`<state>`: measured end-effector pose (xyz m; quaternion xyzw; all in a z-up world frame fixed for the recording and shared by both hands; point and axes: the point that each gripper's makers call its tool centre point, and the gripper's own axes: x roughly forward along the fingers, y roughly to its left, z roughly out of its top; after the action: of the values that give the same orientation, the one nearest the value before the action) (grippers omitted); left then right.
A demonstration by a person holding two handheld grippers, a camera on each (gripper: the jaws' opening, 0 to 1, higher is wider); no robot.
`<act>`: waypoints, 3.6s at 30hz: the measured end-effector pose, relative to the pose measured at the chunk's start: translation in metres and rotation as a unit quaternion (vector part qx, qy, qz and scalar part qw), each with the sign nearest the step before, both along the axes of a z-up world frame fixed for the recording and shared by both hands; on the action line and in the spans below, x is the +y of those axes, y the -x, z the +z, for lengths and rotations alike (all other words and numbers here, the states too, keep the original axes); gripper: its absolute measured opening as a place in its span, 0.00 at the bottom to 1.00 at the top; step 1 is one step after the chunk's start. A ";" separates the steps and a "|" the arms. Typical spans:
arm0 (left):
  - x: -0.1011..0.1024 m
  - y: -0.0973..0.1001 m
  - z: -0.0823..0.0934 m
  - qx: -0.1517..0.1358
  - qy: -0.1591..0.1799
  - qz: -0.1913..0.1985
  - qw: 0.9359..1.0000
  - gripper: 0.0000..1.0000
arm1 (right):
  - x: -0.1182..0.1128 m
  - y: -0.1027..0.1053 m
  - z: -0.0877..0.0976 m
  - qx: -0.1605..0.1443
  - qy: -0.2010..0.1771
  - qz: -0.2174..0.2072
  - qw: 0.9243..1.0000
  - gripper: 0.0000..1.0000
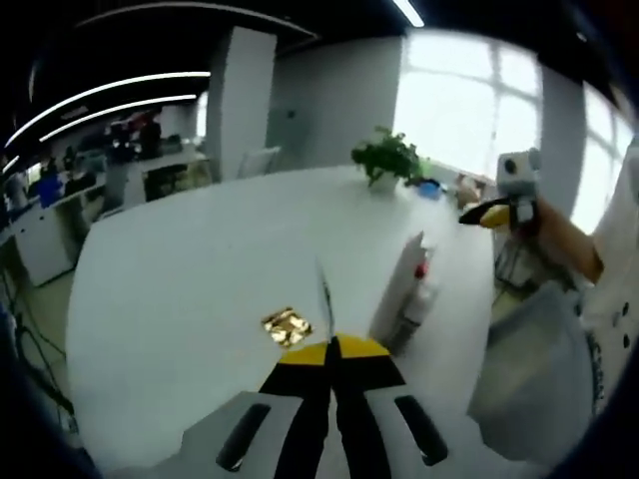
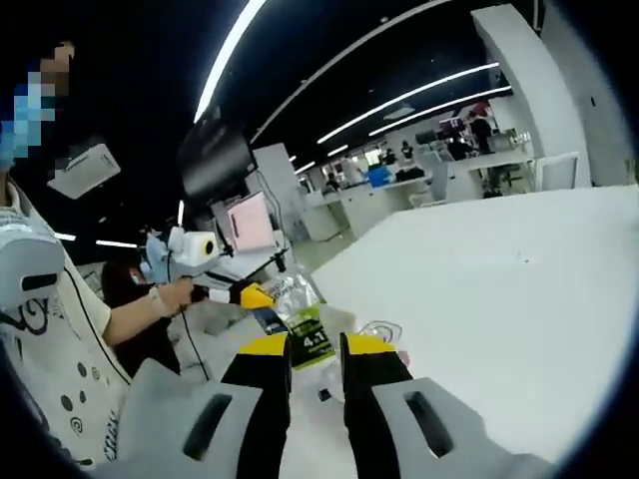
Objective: Arrange the skincare products in the storage area until every visible bottle or jar stands upright without overlapping.
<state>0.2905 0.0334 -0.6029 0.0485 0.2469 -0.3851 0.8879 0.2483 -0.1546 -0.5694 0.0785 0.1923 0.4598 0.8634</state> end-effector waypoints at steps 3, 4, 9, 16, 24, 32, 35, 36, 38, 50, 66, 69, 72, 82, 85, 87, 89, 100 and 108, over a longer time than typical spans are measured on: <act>0.001 0.010 -0.004 0.002 -0.014 -0.012 1.000 0.00 | 0.011 0.009 -0.009 0.014 -0.006 0.011 1.000 0.19; 0.001 0.013 -0.004 0.003 -0.016 -0.014 1.000 0.00 | 0.016 0.013 -0.014 0.015 -0.004 0.020 1.000 0.20; -0.005 0.029 0.000 -0.007 -0.023 -0.034 0.999 0.00 | 0.030 0.024 -0.042 0.029 0.029 0.032 0.999 0.20; -0.016 0.057 0.002 0.003 -0.023 -0.077 0.997 0.00 | 0.053 0.043 -0.073 0.037 0.055 0.059 0.996 0.24; -0.023 0.075 -0.001 0.015 -0.017 -0.121 0.992 0.00 | 0.071 0.048 -0.092 0.019 0.066 0.064 0.996 0.28; -0.039 0.100 0.001 0.017 -0.006 -0.202 0.979 0.00 | 0.079 0.059 -0.112 0.008 0.109 0.109 0.988 0.33; -0.050 0.113 0.007 0.017 0.018 -0.240 0.970 0.00 | 0.082 0.064 -0.114 -0.001 0.116 0.133 0.984 0.33; -0.053 0.118 0.009 0.022 0.027 -0.252 0.967 0.00 | 0.083 0.067 -0.113 -0.002 0.116 0.144 0.983 0.33; -0.054 0.118 0.010 0.021 0.029 -0.256 0.966 0.00 | 0.088 0.073 -0.110 -0.003 0.103 0.164 0.981 0.31; -0.047 0.103 0.008 0.033 0.059 -0.236 0.969 0.00 | 0.096 0.093 -0.099 0.031 0.050 0.211 0.976 0.05; -0.040 0.078 0.008 0.039 0.166 -0.191 0.967 0.14 | 0.103 0.104 -0.078 0.070 -0.016 0.216 0.974 0.01; -0.038 0.081 0.004 0.069 0.201 -0.179 0.961 0.31 | 0.103 0.101 -0.067 0.077 -0.051 0.207 0.974 0.01; -0.038 0.086 0.004 0.104 0.256 -0.172 0.946 0.35 | 0.101 0.097 -0.058 0.093 -0.086 0.192 0.973 0.01; -0.053 0.107 -0.010 0.148 0.309 -0.175 0.923 0.26 | 0.105 0.098 -0.046 0.116 -0.134 0.193 0.965 0.01; -0.055 0.108 -0.012 0.147 0.311 -0.170 0.924 0.20 | 0.108 0.100 -0.049 0.126 -0.131 0.196 0.964 0.01; -0.055 0.107 -0.015 0.147 0.302 -0.167 0.927 0.12 | 0.110 0.101 -0.051 0.134 -0.128 0.196 0.963 0.01; -0.054 0.105 -0.012 0.143 0.306 -0.158 0.928 0.08 | 0.111 0.100 -0.053 0.140 -0.128 0.193 0.963 0.01; -0.051 0.116 -0.011 0.111 0.272 -0.153 0.944 0.00 | 0.112 0.099 -0.063 0.190 -0.134 0.177 0.956 0.01; -0.039 0.111 -0.019 0.140 0.262 -0.119 0.947 0.00 | 0.117 0.092 -0.078 0.180 -0.076 0.149 0.969 0.05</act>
<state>0.1792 -0.0060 -0.6219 -0.2114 0.2517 -0.5422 0.7733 0.1563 -0.0380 -0.6475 0.1960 0.3183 0.5752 0.7276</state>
